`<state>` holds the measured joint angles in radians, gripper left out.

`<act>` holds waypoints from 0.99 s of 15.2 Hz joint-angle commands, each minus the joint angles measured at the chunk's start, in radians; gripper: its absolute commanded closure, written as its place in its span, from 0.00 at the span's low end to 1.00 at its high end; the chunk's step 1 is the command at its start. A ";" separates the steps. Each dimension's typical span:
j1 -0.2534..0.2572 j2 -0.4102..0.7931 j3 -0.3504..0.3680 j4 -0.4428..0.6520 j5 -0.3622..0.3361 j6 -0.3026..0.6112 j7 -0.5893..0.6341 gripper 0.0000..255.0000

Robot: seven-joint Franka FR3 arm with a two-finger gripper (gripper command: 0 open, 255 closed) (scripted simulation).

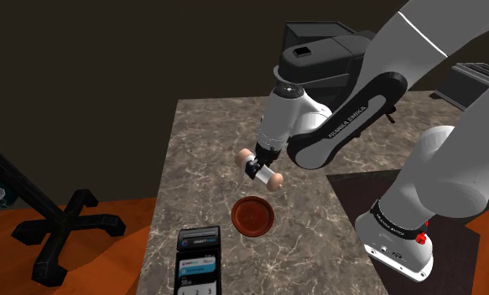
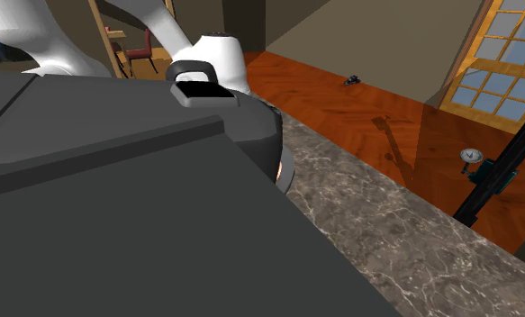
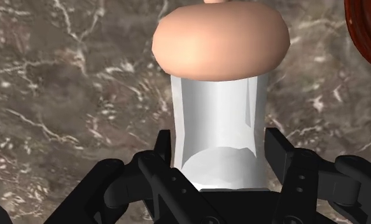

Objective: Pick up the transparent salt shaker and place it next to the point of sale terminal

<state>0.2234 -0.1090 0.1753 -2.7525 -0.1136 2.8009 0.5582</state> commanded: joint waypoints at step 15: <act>0.043 -0.218 -0.027 0.052 0.094 -0.267 -0.078 1.00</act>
<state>0.2646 -0.3143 0.1499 -2.7068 -0.0228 2.5531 0.4837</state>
